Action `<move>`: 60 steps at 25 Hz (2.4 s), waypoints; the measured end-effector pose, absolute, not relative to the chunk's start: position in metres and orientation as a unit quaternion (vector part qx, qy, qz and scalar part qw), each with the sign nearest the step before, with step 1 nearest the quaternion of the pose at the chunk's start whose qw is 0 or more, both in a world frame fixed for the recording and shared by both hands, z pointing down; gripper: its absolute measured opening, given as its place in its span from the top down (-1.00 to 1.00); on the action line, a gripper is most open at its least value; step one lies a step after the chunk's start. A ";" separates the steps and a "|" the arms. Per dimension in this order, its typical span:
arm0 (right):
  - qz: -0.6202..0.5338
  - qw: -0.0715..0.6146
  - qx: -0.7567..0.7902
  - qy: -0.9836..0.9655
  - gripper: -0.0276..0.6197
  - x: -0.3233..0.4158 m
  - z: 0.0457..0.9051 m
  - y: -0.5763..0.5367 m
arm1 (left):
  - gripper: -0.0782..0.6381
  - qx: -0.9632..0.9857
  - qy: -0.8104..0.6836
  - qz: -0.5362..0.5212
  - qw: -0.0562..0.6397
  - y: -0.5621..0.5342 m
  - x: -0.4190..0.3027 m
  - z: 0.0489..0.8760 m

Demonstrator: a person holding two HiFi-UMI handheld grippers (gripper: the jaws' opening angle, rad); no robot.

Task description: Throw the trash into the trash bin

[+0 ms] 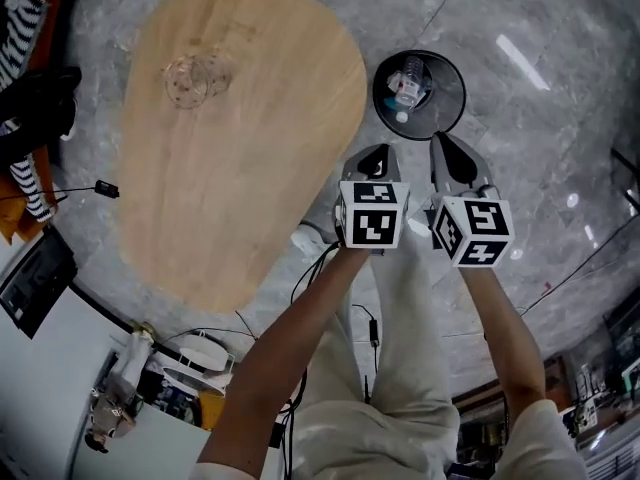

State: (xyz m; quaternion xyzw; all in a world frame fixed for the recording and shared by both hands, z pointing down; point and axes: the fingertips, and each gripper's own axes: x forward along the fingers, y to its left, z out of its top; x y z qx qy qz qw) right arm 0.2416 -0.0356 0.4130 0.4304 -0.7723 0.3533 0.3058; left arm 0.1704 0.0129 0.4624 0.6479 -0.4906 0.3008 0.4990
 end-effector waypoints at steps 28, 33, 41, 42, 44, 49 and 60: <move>0.234 0.290 0.225 -0.900 0.85 -0.015 0.163 0.126 | 0.76 0.501 -0.747 0.052 0.433 0.228 -0.111 0.150; 0.200 0.275 0.198 -0.919 0.85 -0.046 0.091 0.160 | 0.76 0.508 -0.761 0.026 0.402 0.265 -0.134 0.085; 0.163 0.246 0.192 -0.936 0.85 -0.061 -0.001 0.202 | 0.76 0.532 -0.765 -0.013 0.362 0.313 -0.149 -0.006; 0.163 0.245 0.193 -0.936 0.85 -0.060 -0.008 0.207 | 0.76 0.535 -0.765 -0.017 0.357 0.319 -0.148 -0.016; 0.166 0.246 0.194 -0.935 0.85 -0.057 -0.021 0.218 | 0.76 0.541 -0.766 -0.024 0.347 0.330 -0.147 -0.035; 0.163 0.226 0.203 -0.939 0.85 -0.056 -0.059 0.238 | 0.76 0.566 -0.758 -0.037 0.321 0.348 -0.140 -0.068; 0.136 0.173 0.180 -0.959 0.85 -0.091 -0.117 0.315 | 0.76 0.602 -0.756 -0.039 0.254 0.388 -0.159 -0.118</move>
